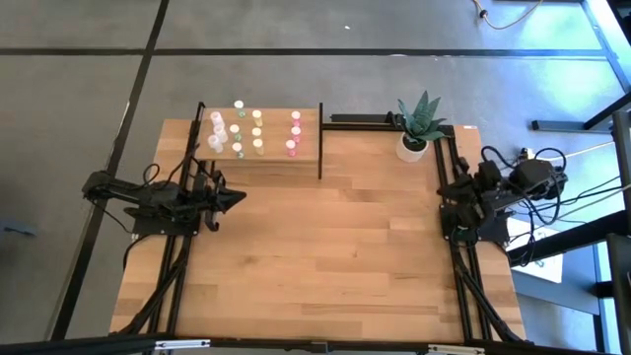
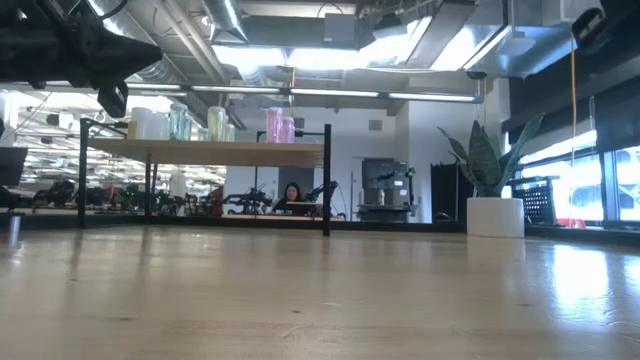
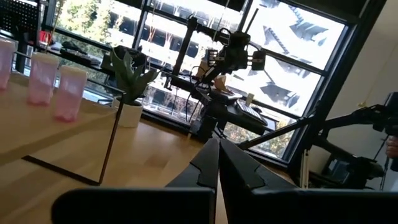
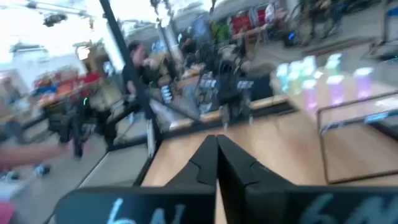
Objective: Pick and place medicine bottles onto shelf by color
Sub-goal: Return to Home Position
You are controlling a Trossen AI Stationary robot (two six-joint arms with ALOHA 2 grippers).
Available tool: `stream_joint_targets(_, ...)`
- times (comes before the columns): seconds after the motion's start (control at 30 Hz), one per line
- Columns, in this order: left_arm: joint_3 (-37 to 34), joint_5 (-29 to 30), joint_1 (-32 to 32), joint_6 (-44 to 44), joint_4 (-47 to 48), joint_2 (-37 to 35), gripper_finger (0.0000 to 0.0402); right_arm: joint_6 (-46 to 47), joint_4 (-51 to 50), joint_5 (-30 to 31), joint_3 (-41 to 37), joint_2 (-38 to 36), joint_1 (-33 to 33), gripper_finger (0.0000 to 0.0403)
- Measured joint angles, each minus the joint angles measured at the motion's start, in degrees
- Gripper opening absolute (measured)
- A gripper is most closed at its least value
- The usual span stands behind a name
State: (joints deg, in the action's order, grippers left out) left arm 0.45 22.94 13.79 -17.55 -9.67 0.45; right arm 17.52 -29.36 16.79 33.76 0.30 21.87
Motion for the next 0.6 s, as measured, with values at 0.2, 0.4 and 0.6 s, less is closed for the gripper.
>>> stream_joint_targets(0.2,0.0,0.01,-0.01,-0.2,1.44,0.29,0.0014,-2.65,6.13,-2.82,-4.53,-0.11,0.0,0.0003)
stream_joint_targets(0.4,0.01,0.04,-0.01,-0.23,1.44,0.31,0.0022,-5.96,16.93,-4.43,-12.48,0.02,0.02,0.0004)
stream_joint_targets(0.6,0.0,0.07,-0.01,-0.23,1.44,0.3,0.0023,-9.15,27.89,-4.45,-22.08,0.02,0.0,0.0004)
